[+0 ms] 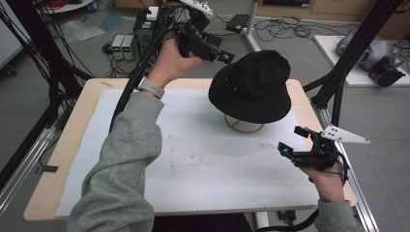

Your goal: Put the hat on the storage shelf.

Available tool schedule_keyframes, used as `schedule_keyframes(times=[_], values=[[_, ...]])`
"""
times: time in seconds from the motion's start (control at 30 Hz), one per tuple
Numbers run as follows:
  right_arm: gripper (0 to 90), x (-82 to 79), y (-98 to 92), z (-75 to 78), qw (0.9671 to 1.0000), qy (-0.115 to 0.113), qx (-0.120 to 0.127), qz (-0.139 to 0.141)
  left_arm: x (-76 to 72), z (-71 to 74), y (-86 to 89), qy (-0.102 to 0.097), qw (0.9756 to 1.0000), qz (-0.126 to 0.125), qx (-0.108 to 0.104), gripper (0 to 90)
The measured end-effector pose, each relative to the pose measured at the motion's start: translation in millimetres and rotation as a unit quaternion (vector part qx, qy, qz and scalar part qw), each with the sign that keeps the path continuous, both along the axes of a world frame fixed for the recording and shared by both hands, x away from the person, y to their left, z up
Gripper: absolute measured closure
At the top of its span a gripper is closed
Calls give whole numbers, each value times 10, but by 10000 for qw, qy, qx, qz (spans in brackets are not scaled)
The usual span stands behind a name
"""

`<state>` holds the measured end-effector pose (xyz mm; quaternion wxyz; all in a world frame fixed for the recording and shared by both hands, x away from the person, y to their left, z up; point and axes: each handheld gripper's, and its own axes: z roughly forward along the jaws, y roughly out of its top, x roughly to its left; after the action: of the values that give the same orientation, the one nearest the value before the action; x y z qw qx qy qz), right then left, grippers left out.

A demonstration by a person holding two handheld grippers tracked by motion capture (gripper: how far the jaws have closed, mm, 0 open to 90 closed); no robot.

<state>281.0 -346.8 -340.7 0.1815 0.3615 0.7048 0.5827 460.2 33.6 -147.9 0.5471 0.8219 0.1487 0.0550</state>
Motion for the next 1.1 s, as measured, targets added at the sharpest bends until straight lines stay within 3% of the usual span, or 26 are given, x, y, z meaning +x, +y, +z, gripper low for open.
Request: schedule_keyframes(times=[0.2, 0.33, 0.53, 0.93, 1.1], values=[[21, 47, 6, 15, 10000, -57, 11, -12, -176, -71, 301, 61, 9999, 98, -103, 102], [21, 89, 17, -14, 10000, 19, -3, -9, -291, -195, 484, 42, 9996, 281, -8, 88], [21, 137, 34, -37, 10000, 43, -5, -50, -420, -398, 765, 26, 9986, 504, -142, 88], [21, 181, -6, -51, 9998, 30, 11, -177, -731, -617, 1257, -194, 9946, 1004, -194, 87], [21, 180, 1, -46, 9998, -14, 6, -190, -880, -711, 1430, -235, 9926, 1143, -341, 87]])
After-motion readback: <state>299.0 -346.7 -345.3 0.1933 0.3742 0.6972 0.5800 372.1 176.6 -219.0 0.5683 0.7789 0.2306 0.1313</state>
